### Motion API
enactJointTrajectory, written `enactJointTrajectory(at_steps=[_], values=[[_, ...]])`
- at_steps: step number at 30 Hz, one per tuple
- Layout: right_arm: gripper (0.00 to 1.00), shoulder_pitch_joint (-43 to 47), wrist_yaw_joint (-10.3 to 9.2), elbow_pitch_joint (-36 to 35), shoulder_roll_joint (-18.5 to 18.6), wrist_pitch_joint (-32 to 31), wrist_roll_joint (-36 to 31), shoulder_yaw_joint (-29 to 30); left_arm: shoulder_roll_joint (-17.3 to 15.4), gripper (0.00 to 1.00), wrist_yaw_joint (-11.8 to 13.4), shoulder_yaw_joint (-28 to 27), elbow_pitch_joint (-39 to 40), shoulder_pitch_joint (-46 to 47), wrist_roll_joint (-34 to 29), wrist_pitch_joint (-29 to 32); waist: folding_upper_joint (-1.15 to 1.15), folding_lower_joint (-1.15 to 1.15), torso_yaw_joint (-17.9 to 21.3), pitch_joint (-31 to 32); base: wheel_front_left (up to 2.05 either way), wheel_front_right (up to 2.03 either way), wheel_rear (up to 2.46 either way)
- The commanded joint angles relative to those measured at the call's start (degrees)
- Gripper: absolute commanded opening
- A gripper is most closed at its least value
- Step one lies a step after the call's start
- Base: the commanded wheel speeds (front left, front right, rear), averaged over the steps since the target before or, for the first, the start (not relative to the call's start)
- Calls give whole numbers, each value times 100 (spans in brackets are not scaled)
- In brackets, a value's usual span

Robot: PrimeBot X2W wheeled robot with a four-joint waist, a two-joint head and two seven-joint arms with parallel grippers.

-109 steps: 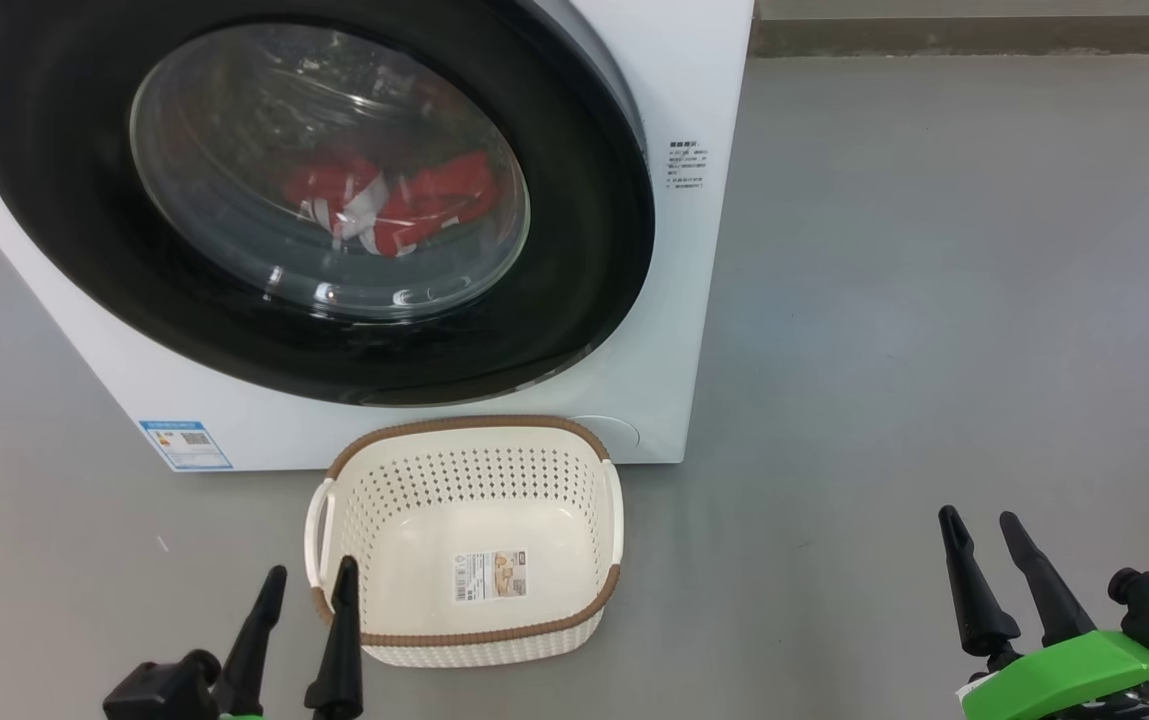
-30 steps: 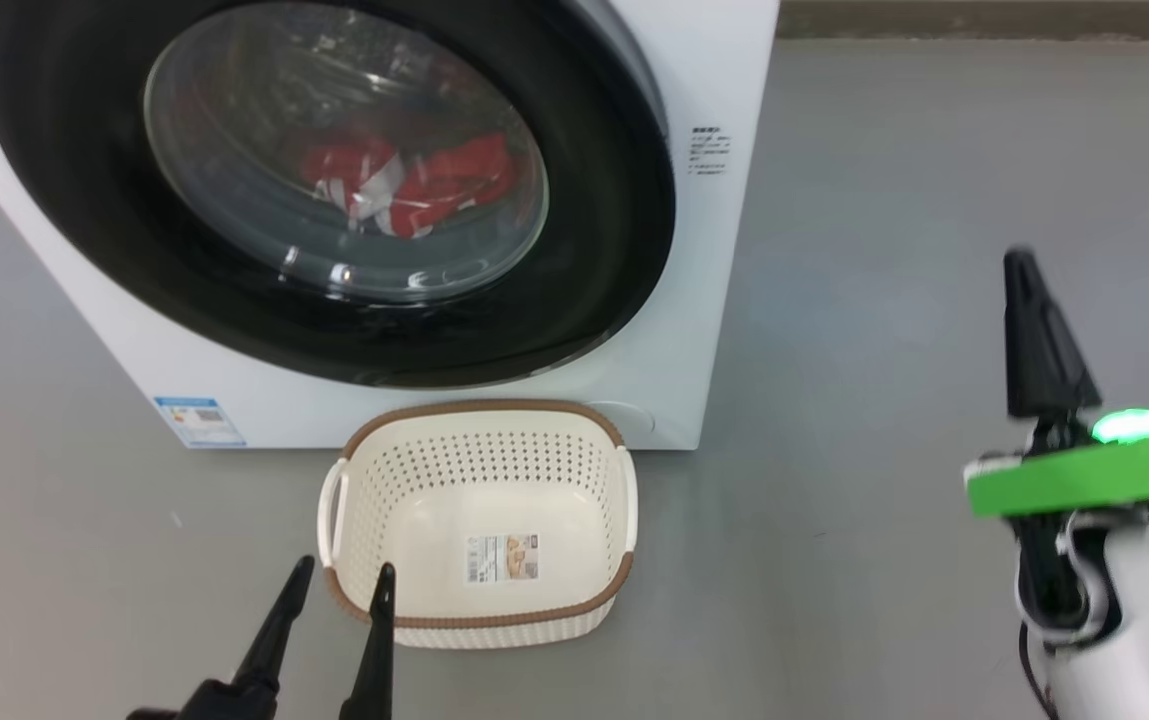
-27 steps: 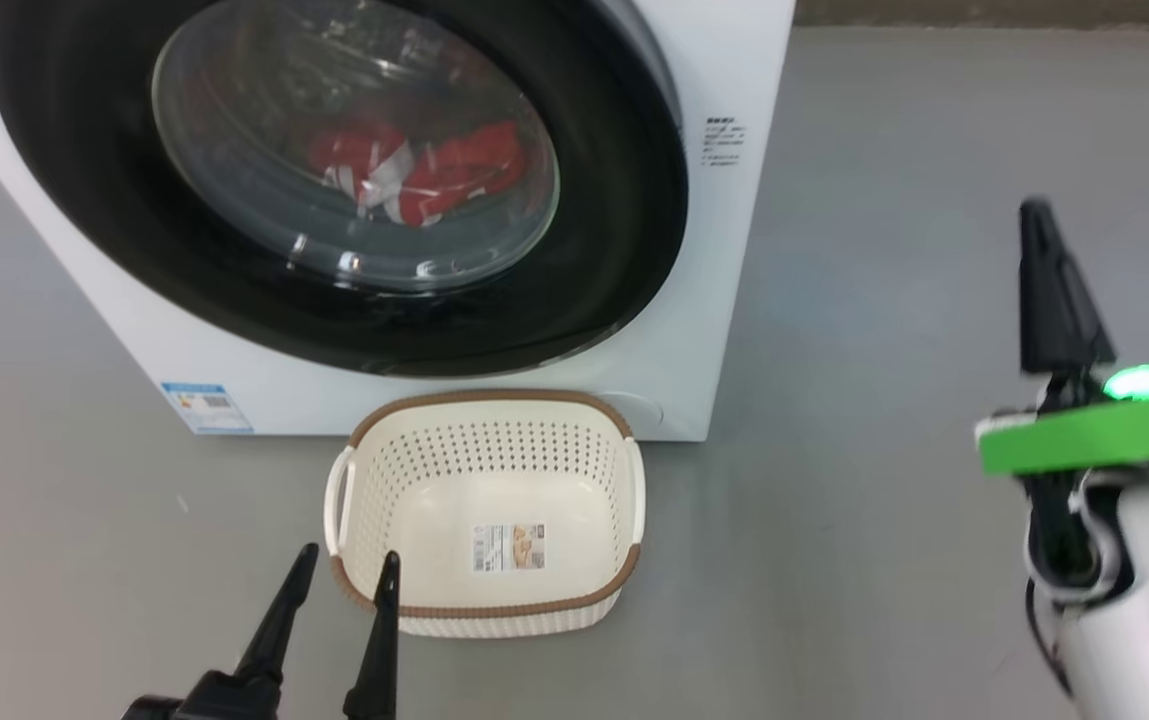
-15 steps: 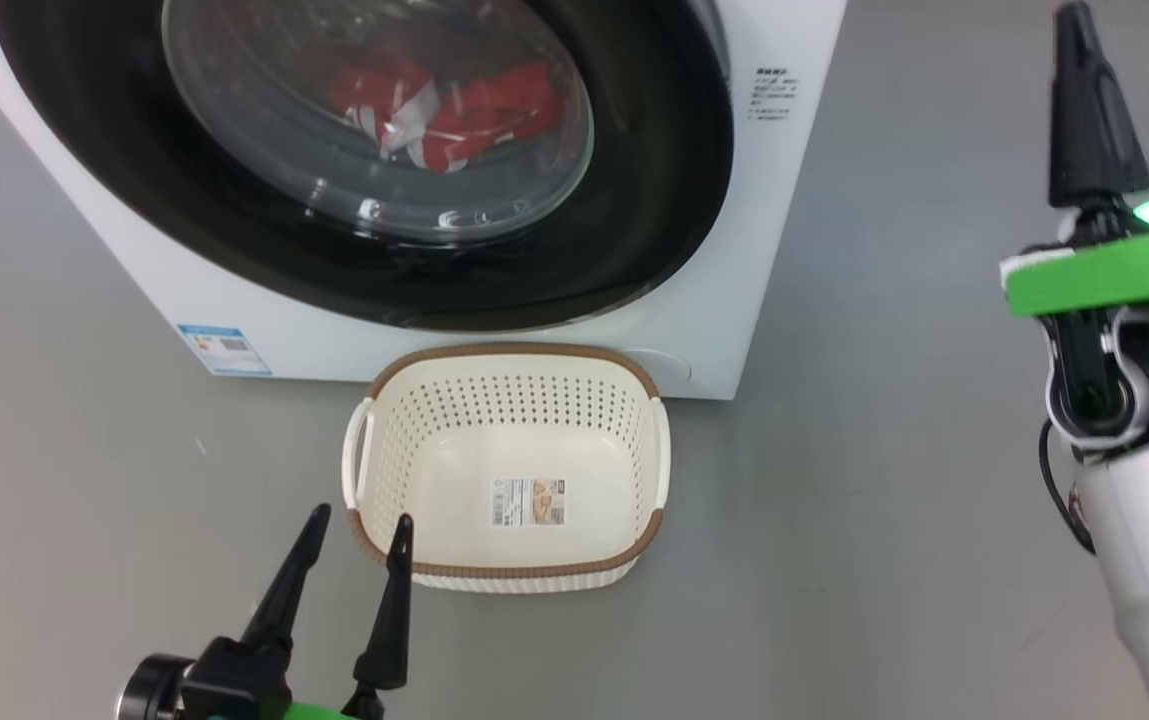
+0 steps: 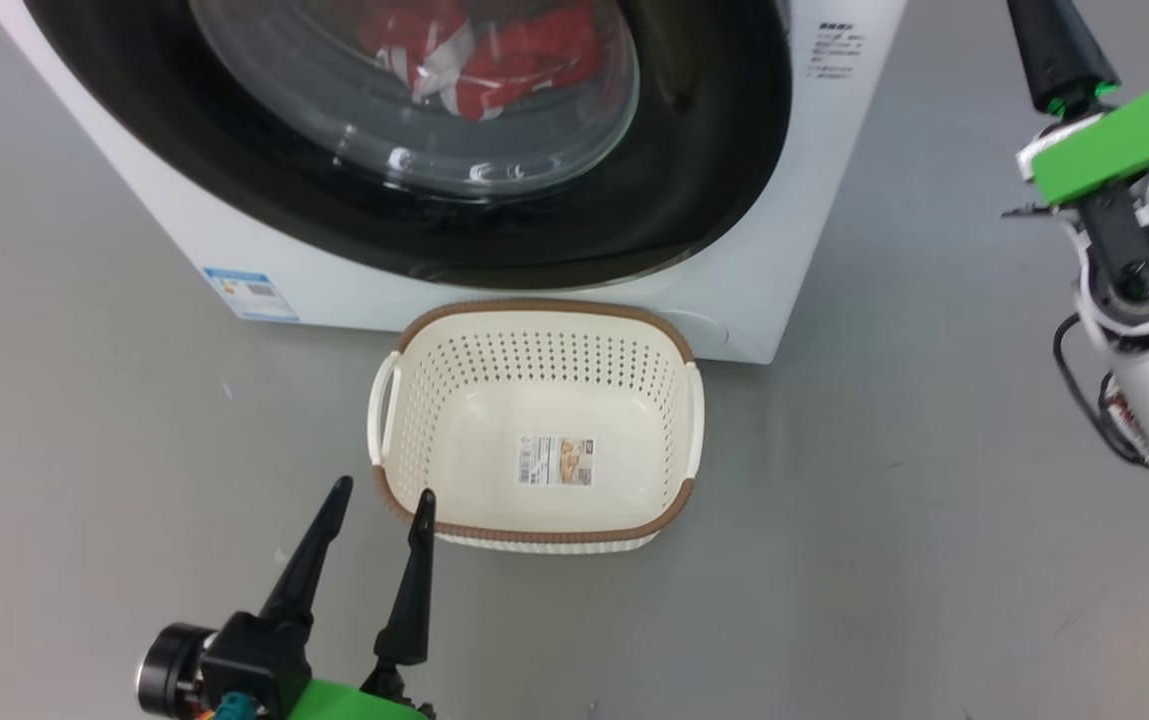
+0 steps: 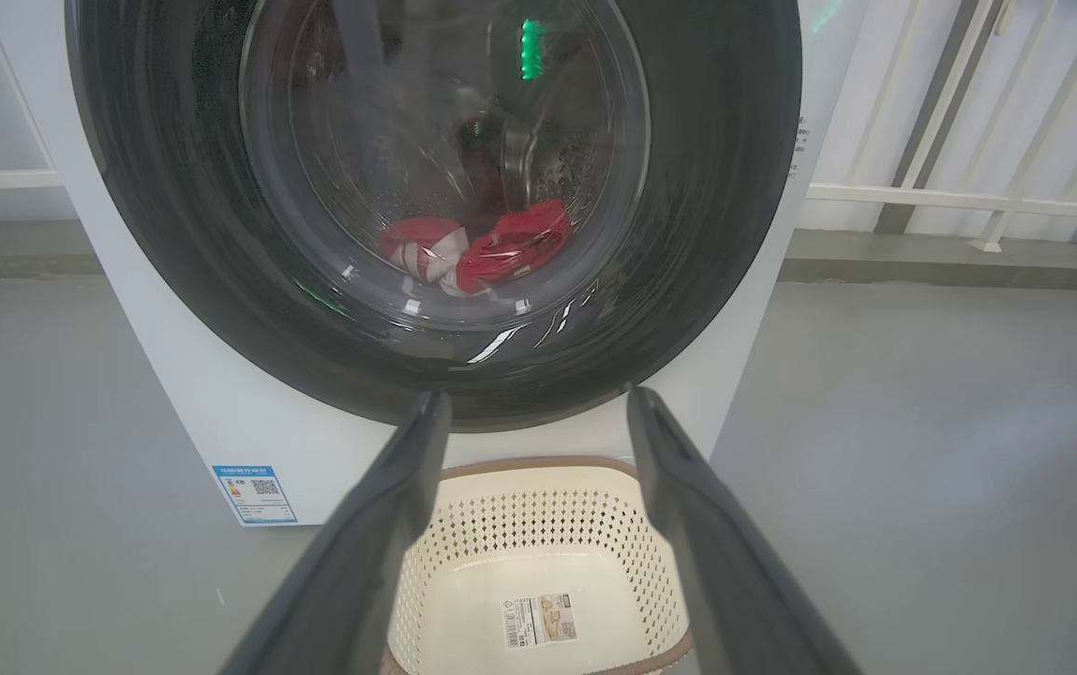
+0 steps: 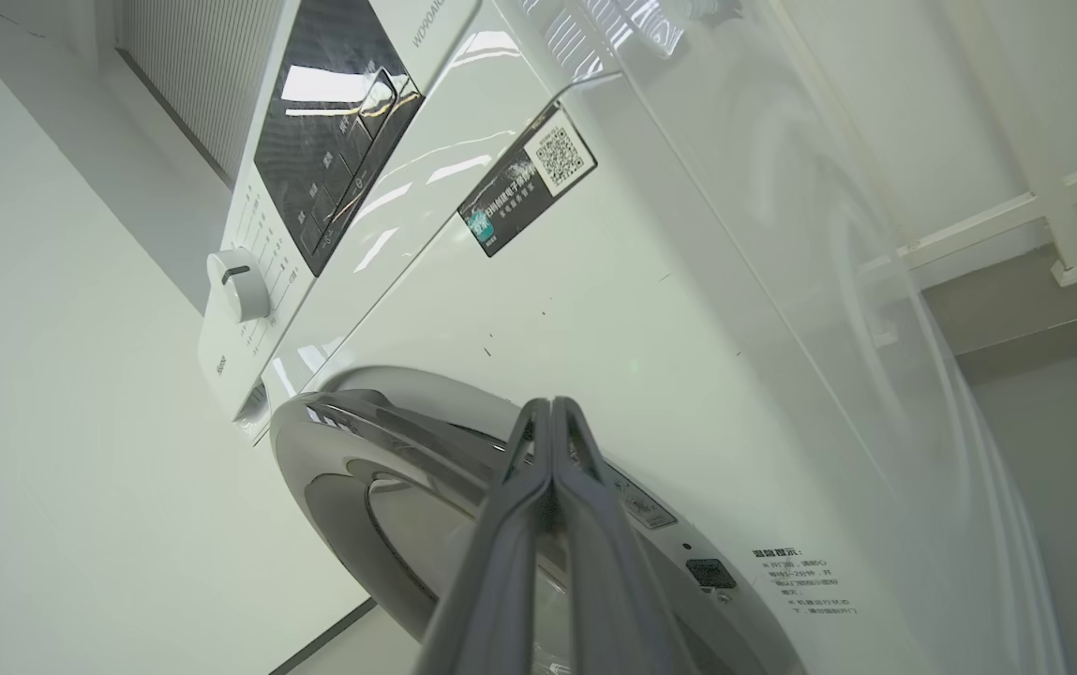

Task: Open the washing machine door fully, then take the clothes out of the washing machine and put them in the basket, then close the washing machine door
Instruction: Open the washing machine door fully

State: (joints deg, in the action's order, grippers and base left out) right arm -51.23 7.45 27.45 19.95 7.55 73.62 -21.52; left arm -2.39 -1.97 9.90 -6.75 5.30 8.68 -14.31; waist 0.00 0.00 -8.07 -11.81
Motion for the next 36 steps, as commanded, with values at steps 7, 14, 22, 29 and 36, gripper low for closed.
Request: enactJointTrajectory(at_steps=[7, 14, 22, 29, 36], values=[[0, -564, 3, -56, 299, -1061, 1258, -188, -49, 100, 90, -28, 179, 328, 110, -69, 0, 0, -272, -383, 0, 0, 0], [0, -1002, 3, 182, 463, -2210, 1948, -110, -49, 100, 160, 134, 222, 478, 193, -69, 0, 0, -448, -676, 0, 0, 0], [0, -1399, 3, 468, 465, -3357, 2478, 169, -49, 100, 262, 309, 285, 665, 291, -69, 0, 0, -630, -993, 0, 0, 0], [0, -1682, 3, 763, 400, -3974, 2671, 392, -49, 100, 323, 427, 319, 786, 377, -69, 0, 0, -749, -1205, 0, 0, 0], [0, -1906, 3, 1085, 378, -4334, 2600, 446, -49, 100, 380, 560, 334, 872, 455, -69, 0, 0, -824, -1360, 0, 0, 0]])
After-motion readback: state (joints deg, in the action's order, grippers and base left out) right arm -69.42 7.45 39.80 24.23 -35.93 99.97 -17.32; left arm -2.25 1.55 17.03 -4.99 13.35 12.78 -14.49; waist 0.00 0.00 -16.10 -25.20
